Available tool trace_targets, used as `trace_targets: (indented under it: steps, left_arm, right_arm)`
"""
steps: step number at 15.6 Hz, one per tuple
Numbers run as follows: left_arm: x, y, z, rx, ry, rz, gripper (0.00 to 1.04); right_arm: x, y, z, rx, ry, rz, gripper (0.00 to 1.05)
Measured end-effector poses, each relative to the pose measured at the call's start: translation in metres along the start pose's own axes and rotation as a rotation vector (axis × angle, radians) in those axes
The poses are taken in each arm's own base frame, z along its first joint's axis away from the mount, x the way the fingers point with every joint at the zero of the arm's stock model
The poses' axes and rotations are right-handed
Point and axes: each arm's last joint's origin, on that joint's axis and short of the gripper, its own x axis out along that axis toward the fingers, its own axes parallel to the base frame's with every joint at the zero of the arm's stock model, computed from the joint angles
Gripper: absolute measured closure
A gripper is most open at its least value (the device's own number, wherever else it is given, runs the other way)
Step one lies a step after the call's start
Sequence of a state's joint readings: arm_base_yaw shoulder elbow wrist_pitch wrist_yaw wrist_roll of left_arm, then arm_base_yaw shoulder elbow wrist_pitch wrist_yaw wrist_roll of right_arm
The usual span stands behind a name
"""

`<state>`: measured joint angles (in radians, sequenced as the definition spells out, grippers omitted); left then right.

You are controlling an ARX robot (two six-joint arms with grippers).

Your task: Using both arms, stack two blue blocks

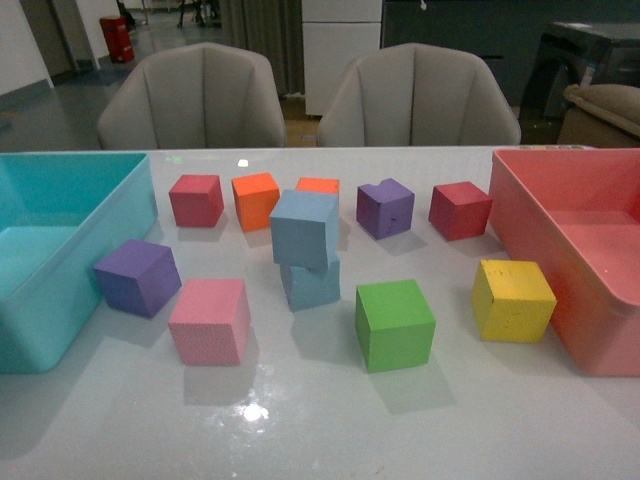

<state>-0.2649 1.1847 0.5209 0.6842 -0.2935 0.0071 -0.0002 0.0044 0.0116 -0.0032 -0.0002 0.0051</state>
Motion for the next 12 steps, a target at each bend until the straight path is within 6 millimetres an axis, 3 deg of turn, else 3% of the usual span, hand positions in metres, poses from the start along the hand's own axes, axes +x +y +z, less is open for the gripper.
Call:
trace_targets:
  steps: [3,6,12]
  left_arm:
    - [-0.013,0.008,-0.008,-0.002,-0.006,-0.016,0.68]
    - [-0.042,0.027,-0.038,0.003,0.035,-0.028,1.03]
    - [-0.082,0.048,-0.06,0.002,0.027,-0.022,1.03]
  right_arm:
    - [0.0,0.0,0.0,0.0,0.0,0.0,0.06]
    - [0.0,0.0,0.0,0.0,0.0,0.0,0.06]
    - [0.0,0.0,0.0,0.0,0.0,0.0,0.06]
